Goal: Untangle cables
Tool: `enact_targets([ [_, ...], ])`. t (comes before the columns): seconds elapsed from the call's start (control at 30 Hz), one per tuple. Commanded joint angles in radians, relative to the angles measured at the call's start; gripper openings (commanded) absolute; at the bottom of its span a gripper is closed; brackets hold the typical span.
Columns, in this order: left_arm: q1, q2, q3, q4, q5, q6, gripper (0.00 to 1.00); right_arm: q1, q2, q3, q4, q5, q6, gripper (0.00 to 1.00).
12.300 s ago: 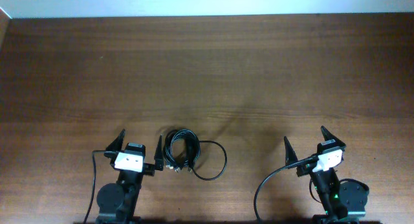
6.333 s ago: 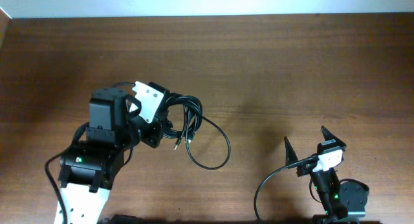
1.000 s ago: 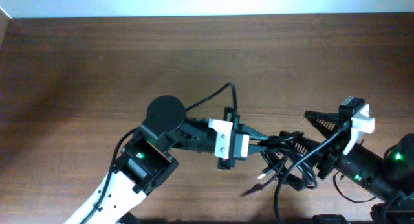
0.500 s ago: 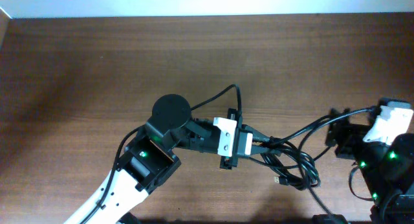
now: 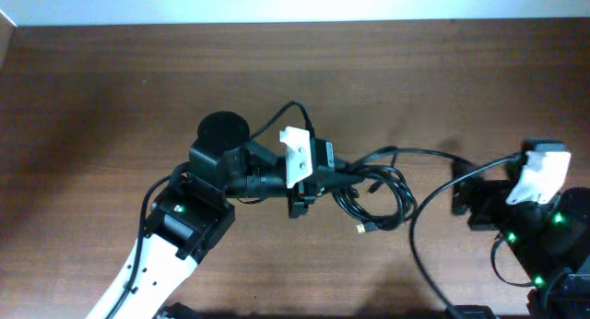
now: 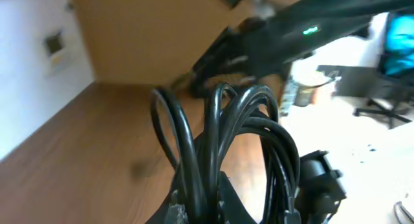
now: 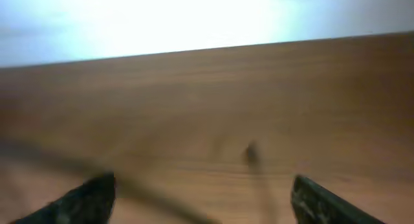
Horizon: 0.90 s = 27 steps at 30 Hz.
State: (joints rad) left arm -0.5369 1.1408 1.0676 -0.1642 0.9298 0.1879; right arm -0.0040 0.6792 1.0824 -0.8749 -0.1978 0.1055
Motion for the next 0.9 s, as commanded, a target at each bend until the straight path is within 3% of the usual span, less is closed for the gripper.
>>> enact_targets([
  [0.0, 0.005, -0.019, 0.015, -0.039, -0.136, -0.008, 0.0, -0.003, 0.002, -0.001, 0.003, -0.266, -0.05, 0.91],
  [0.47, 0.005, -0.019, 0.015, -0.032, -0.138, -0.008, 0.0, -0.003, 0.002, -0.001, 0.043, -0.555, -0.05, 0.9],
  [0.6, 0.003, -0.019, 0.015, -0.032, -0.076, -0.008, 0.0, -0.003, 0.002, -0.001, 0.089, -0.533, -0.05, 0.86],
  [0.67, 0.003, -0.019, 0.015, -0.032, -0.058, 0.003, 0.0, -0.003, 0.002, -0.001, 0.098, -0.412, -0.045, 0.79],
  [0.77, 0.016, -0.019, 0.015, -0.03, 0.055, 0.053, 0.0, -0.003, 0.002, -0.001, 0.097, -0.317, -0.042, 0.78],
  [0.87, 0.039, -0.019, 0.015, 0.023, 0.158, 0.052, 0.0, -0.003, 0.002, -0.001, 0.097, -0.355, -0.042, 0.78],
])
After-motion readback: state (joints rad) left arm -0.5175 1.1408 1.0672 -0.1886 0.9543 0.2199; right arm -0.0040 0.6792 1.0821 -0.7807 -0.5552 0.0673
